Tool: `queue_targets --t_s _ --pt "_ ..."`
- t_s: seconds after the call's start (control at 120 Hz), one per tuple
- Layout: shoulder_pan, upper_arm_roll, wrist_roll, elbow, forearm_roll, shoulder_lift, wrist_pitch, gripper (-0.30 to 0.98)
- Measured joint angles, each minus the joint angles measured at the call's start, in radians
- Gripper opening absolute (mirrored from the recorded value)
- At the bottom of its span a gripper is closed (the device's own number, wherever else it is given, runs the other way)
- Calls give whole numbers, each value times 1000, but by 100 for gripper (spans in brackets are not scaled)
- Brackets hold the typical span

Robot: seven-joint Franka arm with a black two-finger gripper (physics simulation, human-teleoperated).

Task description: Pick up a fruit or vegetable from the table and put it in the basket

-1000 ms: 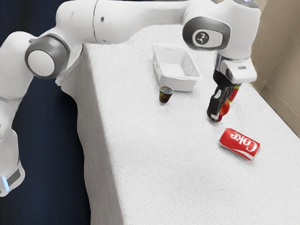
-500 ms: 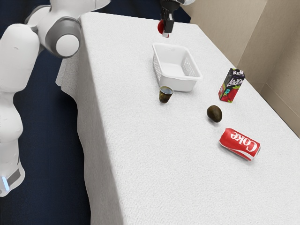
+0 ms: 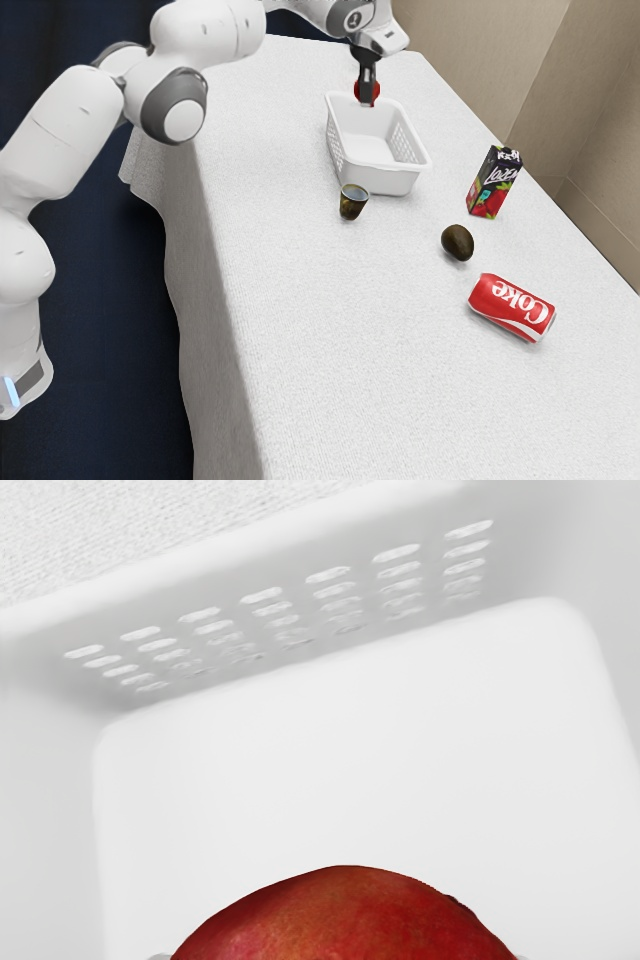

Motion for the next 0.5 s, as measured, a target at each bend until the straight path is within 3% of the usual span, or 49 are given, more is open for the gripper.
queue_targets --t_s 0.067,0.15,0.25,0.5 --pt "0 -1 27 0 -6 9 49 30" --pt "-3 -1 58 -2 5 9 88 48" --pt "-8 -1 91 -2 12 8 117 58" --pt "-7 -1 152 -17 18 2 140 67"
